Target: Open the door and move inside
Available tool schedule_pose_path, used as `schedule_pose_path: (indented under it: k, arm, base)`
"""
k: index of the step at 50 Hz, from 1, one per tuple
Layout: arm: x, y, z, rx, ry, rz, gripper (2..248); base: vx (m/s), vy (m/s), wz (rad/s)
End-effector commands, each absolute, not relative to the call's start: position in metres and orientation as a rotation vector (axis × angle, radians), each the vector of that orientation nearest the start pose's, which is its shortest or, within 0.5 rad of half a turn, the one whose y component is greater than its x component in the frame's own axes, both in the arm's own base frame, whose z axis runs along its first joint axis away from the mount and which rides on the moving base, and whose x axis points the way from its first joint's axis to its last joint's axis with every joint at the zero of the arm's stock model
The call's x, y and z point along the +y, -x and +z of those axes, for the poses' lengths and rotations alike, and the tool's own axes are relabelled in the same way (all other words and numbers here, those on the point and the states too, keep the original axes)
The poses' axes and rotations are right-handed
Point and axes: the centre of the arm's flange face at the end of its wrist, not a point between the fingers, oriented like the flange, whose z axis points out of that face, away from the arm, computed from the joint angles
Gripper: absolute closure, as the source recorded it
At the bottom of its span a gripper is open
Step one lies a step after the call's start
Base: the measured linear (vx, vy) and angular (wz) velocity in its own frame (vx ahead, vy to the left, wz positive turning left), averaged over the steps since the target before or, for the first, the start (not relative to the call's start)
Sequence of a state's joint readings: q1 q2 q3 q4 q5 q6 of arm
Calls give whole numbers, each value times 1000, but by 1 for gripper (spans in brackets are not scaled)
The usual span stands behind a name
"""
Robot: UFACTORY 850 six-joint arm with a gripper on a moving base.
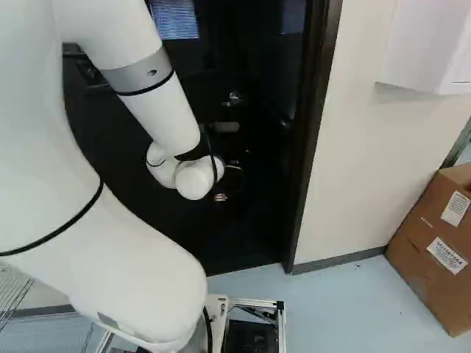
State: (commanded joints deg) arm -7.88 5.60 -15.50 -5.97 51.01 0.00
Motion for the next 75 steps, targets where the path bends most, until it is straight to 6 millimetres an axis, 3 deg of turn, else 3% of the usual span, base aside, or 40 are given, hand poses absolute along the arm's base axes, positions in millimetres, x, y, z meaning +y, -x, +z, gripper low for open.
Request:
schedule_pose_path:
  k: [25,75]
  arm:
    - [-39,-338,381,17,2586,-1877,3]
    - [-39,-338,381,17,2586,-1877,3]
  base:
    - [115,101,-17]
    - [91,55,-14]
